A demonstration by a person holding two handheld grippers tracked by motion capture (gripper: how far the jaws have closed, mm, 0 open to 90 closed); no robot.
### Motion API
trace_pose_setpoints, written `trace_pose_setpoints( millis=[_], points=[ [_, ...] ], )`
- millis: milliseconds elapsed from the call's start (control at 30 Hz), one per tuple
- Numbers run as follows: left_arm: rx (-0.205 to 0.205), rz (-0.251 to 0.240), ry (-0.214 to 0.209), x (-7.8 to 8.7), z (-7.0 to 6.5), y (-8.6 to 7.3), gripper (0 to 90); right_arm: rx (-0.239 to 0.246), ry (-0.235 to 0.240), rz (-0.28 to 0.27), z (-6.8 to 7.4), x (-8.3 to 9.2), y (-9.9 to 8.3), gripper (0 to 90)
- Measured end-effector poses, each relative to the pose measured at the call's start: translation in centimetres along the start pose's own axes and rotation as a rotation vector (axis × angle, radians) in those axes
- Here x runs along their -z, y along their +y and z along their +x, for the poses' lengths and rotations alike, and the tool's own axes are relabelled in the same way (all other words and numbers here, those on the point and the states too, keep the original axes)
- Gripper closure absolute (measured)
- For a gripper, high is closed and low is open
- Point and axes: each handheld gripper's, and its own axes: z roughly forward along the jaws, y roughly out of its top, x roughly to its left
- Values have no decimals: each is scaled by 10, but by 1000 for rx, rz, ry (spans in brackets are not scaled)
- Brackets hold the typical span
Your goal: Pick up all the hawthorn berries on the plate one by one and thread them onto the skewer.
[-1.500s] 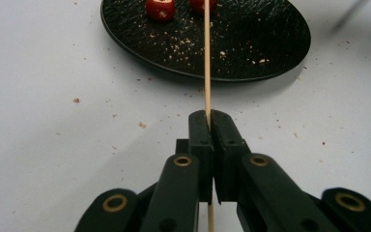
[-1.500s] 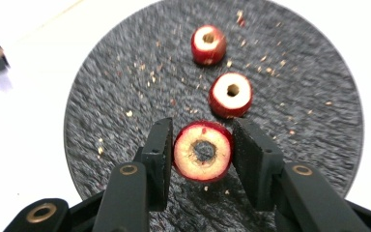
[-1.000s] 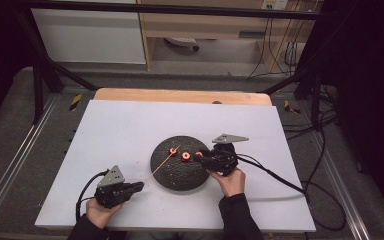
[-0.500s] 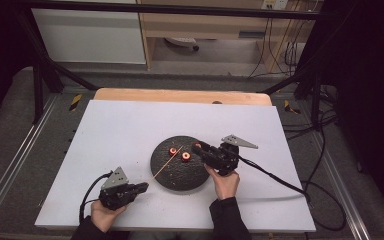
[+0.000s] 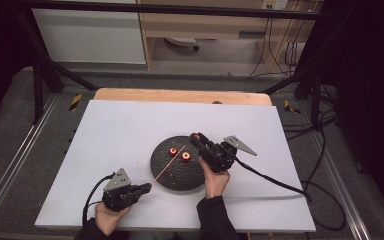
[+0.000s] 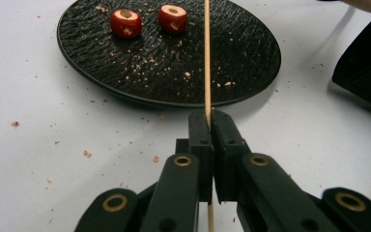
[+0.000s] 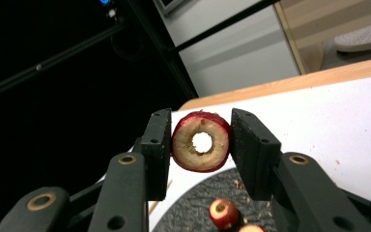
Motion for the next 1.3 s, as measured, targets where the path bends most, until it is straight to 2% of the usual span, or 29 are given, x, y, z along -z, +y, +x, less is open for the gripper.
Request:
trace_pose_setpoints(
  millis=[133,367,633,900,1167,1300],
  points=[
    [7,-14,5,-3,-4,3,874,-9,5,-20,-1,-3,-2,610],
    [35,-39,4,-9,-10,9,874,-33,-2,-109,1,-2,0,611],
    [68,-69,-6,-13,-16,13,874,-61,8,-159,2,-3,2,611],
    [75,-86,-11,-16,-20,16,874,-73,18,-181,2,-3,0,611],
    [79,-93,-14,-18,-22,17,874,-76,18,-178,3,-3,-3,611],
    [98,-105,-13,-19,-22,18,875,-79,23,-180,3,-4,-5,612]
  ],
)
